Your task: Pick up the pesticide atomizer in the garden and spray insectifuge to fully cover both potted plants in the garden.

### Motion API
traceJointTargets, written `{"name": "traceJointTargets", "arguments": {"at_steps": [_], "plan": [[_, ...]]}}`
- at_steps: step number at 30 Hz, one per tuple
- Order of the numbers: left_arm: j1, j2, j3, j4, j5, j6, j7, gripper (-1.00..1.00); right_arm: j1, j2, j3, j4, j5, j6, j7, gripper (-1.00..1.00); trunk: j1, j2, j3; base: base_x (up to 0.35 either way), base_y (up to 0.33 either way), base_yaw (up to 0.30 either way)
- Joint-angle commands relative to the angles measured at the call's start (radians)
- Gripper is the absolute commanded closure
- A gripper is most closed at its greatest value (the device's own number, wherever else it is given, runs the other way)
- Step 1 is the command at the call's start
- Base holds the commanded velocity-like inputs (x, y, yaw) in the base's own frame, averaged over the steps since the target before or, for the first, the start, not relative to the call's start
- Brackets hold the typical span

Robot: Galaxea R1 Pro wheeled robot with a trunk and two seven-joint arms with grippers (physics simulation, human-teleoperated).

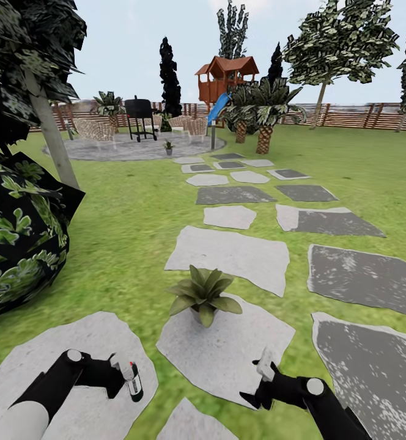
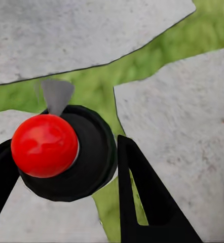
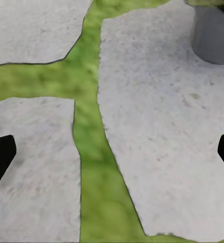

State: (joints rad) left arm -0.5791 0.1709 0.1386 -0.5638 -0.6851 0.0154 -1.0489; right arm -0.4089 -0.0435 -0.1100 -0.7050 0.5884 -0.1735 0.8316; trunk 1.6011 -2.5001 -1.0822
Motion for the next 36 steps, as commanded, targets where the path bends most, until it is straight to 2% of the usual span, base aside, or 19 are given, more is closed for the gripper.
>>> {"name": "traceJointTargets", "arguments": {"at_steps": [1, 2, 8, 13, 16, 17, 20, 26, 30, 31, 33, 36], "plan": [[-0.003, -0.003, -0.001, -0.002, -0.011, 0.005, -0.014, 1.0, -0.004, 0.004, 0.001, -0.002, 0.012, -0.006, 0.021, -1.0, 0.0, 0.0, -0.001, 0.0, 0.0, 0.0], [-0.009, -0.007, -0.023, -0.003, -0.019, 0.01, -0.029, 1.0, -0.01, 0.013, 0.013, -0.01, 0.014, -0.005, 0.055, -1.0, 0.0, 0.0, -0.001, 0.0, 0.0, 0.0], [-0.015, -0.011, -0.1, -0.004, -0.029, 0.015, -0.047, 1.0, -0.016, 0.041, 0.029, -0.03, 0.014, -0.004, 0.094, -1.0, 0.0, 0.0, -0.001, 0.0, 0.0, 0.0], [-0.014, -0.011, -0.12, -0.003, -0.029, 0.015, -0.047, 1.0, -0.016, 0.065, 0.03, -0.044, 0.014, -0.004, 0.096, -1.0, 0.0, 0.0, -0.001, 0.0, 0.0, 0.0], [-0.013, -0.012, -0.122, -0.003, -0.028, 0.015, -0.047, 1.0, -0.016, 0.079, 0.069, -0.07, 0.014, -0.002, 0.11, -1.0, 0.0, 0.0, -0.001, 0.0, 0.0, 0.0], [-0.014, -0.012, -0.123, -0.003, -0.028, 0.014, -0.047, 1.0, -0.016, 0.084, 0.089, -0.077, 0.014, 0.001, 0.115, 1.0, 0.0, 0.0, -0.001, 0.0, 0.0, 0.0], [-0.014, -0.013, -0.124, -0.003, -0.027, 0.014, -0.047, 1.0, -0.016, 0.092, 0.129, -0.089, 0.014, 0.007, 0.123, 1.0, 0.0, 0.0, -0.001, 0.0, 0.0, 0.0], [-0.016, -0.018, -0.173, -0.004, -0.026, 0.013, -0.047, 1.0, -0.016, 0.117, 0.144, -0.095, 0.014, 0.011, 0.127, 1.0, 0.0, 0.0, -0.001, 0.0, 0.0, 0.0], [-0.016, -0.037, -0.186, -0.004, -0.027, 0.01, -0.048, 1.0, -0.016, 0.126, 0.147, -0.095, 0.014, 0.011, 0.127, 1.0, 0.0, 0.0, -0.001, 0.0, 0.0, 0.0], [-0.016, -0.053, -0.19, -0.004, -0.027, 0.006, -0.049, 1.0, -0.016, 0.128, 0.15, -0.096, 0.013, 0.011, 0.127, 1.0, 0.0, 0.0, -0.001, 0.0, 0.0, 0.0], [-0.016, -0.062, -0.196, -0.004, -0.028, 0.004, -0.05, 1.0, -0.016, 0.138, 0.151, -0.096, 0.013, 0.011, 0.127, 1.0, 0.0, 0.0, -0.001, 0.0, 0.0, 0.0], [-0.017, -0.073, -0.267, -0.004, -0.029, 0.002, -0.051, 1.0, -0.016, 0.156, 0.151, -0.096, 0.014, 0.011, 0.129, 1.0, 0.0, 0.0, -0.001, 0.0, 0.0, 0.0]]}}
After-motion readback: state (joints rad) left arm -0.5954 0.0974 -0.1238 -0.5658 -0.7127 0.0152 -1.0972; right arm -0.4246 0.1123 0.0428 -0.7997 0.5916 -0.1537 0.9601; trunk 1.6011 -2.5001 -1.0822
